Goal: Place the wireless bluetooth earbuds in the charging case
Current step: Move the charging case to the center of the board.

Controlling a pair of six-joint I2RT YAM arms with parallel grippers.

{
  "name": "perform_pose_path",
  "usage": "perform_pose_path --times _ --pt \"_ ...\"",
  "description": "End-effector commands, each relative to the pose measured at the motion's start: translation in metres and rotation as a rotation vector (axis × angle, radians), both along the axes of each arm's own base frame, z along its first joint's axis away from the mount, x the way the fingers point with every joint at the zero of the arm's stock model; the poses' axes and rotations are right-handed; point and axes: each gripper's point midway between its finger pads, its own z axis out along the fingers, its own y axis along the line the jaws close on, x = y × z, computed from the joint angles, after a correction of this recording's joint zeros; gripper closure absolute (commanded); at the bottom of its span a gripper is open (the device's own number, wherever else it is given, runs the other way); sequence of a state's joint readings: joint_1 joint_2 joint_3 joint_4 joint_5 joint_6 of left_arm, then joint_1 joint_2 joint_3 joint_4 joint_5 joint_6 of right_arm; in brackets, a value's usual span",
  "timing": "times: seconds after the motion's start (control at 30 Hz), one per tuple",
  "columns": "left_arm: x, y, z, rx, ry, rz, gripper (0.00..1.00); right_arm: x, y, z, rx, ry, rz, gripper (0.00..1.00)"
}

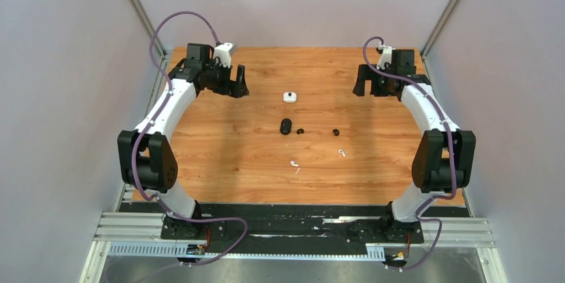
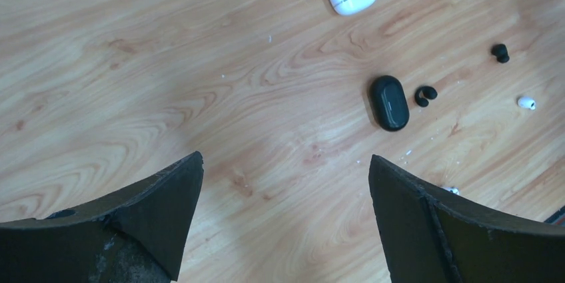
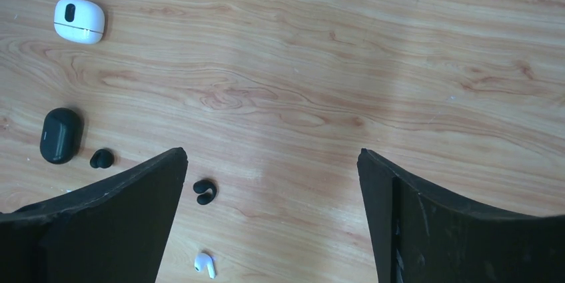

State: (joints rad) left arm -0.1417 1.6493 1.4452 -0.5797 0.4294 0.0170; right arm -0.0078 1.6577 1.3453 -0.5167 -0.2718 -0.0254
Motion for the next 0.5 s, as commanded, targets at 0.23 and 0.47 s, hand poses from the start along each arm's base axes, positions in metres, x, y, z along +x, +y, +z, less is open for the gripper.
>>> perform_pose_path --times 0.23,0.47 --pt "-0.028 -0.006 0.001 -0.036 0.009 -0.042 0.0 0.043 0.088 0.019 0.137 -0.047 0.275 0.09" --pt "-0.041 -0.002 -0.012 -0.045 0.046 0.001 0.0 0.029 0.172 -0.018 0.184 0.067 0.333 0.14"
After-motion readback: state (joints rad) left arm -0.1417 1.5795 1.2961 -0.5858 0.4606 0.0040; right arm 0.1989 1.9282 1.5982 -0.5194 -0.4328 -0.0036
